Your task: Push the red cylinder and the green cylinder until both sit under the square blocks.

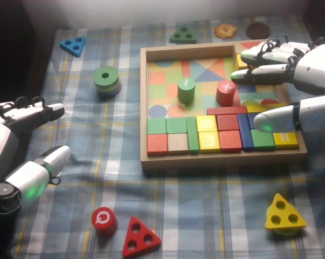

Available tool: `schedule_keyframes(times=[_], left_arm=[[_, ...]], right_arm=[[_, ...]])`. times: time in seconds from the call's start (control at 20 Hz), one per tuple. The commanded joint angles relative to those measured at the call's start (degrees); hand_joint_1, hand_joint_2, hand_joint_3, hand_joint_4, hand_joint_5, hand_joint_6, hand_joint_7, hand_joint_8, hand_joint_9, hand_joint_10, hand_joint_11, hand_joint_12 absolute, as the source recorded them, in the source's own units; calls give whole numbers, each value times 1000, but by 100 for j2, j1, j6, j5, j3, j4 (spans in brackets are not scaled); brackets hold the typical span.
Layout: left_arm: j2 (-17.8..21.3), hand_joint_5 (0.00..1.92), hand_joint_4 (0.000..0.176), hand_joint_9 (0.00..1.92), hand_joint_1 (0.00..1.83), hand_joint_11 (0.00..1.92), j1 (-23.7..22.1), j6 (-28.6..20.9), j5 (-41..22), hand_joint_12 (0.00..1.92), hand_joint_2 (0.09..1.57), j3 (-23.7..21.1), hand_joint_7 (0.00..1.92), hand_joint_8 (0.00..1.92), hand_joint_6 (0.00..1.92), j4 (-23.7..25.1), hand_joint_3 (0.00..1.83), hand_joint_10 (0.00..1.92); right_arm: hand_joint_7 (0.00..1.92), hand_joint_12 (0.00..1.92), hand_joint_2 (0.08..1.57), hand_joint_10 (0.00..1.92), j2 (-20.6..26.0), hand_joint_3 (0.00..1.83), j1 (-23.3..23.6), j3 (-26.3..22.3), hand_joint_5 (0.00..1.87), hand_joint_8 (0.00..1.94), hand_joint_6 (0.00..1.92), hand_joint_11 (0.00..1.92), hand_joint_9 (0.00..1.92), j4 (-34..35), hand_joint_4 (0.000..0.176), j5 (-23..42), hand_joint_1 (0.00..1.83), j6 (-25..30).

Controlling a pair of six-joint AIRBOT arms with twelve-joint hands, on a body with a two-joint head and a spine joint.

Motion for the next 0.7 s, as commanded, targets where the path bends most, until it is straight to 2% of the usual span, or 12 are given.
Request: schedule_keyframes(times=[0.0, 0.05, 0.1, 0.15, 0.2, 0.25, 0.3, 0.35, 0.45, 0.5, 0.55, 0.65], left_arm=[[-31, 571, 92, 411, 625, 0, 1, -16, -664, 519, 1303, -5, 438, 0, 2, 222, 0, 0], [-32, 581, 96, 428, 614, 0, 4, -16, -667, 578, 1300, -8, 446, 2, 3, 216, 0, 4], [-33, 572, 101, 422, 590, 0, 7, -16, -671, 556, 1302, -10, 437, 1, 1, 212, 0, 1], [-35, 547, 121, 415, 612, 0, 9, -17, -674, 521, 1300, -11, 424, 2, 0, 211, 0, 3], [-37, 547, 121, 415, 612, 0, 9, -17, -675, 521, 1300, -11, 424, 2, 0, 211, 0, 3], [-39, 548, 129, 418, 653, 0, 9, -17, -677, 504, 1287, -10, 428, 1, 1, 211, 0, 2], [-40, 548, 129, 418, 653, 0, 9, -17, -675, 504, 1287, -8, 428, 1, 1, 211, 0, 2], [-40, 549, 112, 417, 666, 0, 9, -17, -672, 490, 1288, -4, 437, 2, 2, 212, 0, 2], [-36, 551, 112, 425, 657, 0, 9, -17, -672, 536, 1289, -1, 439, 1, 1, 212, 0, 3], [-32, 559, 121, 427, 647, 0, 7, -18, -689, 542, 1287, -2, 445, 3, 4, 213, 0, 3], [-31, 564, 119, 424, 639, 0, 6, -18, -702, 536, 1291, -2, 443, 1, 4, 214, 1, 1], [-31, 561, 111, 414, 599, 0, 5, -18, -704, 501, 1307, -2, 436, 2, 1, 216, 4, 2]], right_arm=[[0, 0, 1031, 0, 43, 0, 111, -21, 234, 0, 0, 0, 0, 158, 84, 646, 0, 40], [0, 0, 1016, 0, 49, 0, 139, -31, 227, 0, 0, 0, 0, 159, 106, 686, 0, 39], [0, 0, 1019, 0, 49, 0, 176, -32, 224, 0, 0, 0, 0, 160, 113, 721, 0, 39], [0, 0, 1019, 0, 48, 0, 231, -31, 233, 0, 4, 0, 0, 160, 108, 757, 0, 30], [0, 0, 1019, 0, 35, 0, 259, -31, 233, 0, 4, 0, 0, 160, 108, 770, 0, 10], [0, 0, 1034, 0, 4, 0, 288, -28, 237, 0, 4, 0, 0, 159, 102, 778, 0, -16], [0, 0, 1034, 0, -19, 0, 299, -20, 237, 0, 4, 0, 0, 154, 102, 778, 0, -26], [0, 0, 1034, 0, -59, 0, 304, 0, 215, 0, 0, 0, 0, 143, 122, 778, 0, -26], [0, 0, 1021, 0, -127, 0, 304, 35, 221, 0, 3, 0, 0, 126, 120, 776, 0, -26], [0, 0, 1032, 0, -184, 0, 304, 71, 229, 0, 6, 0, 0, 101, 95, 766, 0, -26], [0, 0, 1034, 0, -221, 0, 304, 98, 235, 0, 8, 0, 0, 84, 91, 737, 0, -26], [13, 0, 1026, 0, -278, 0, 304, 141, 264, 5, 17, 0, 0, 42, 93, 671, 0, -26]])
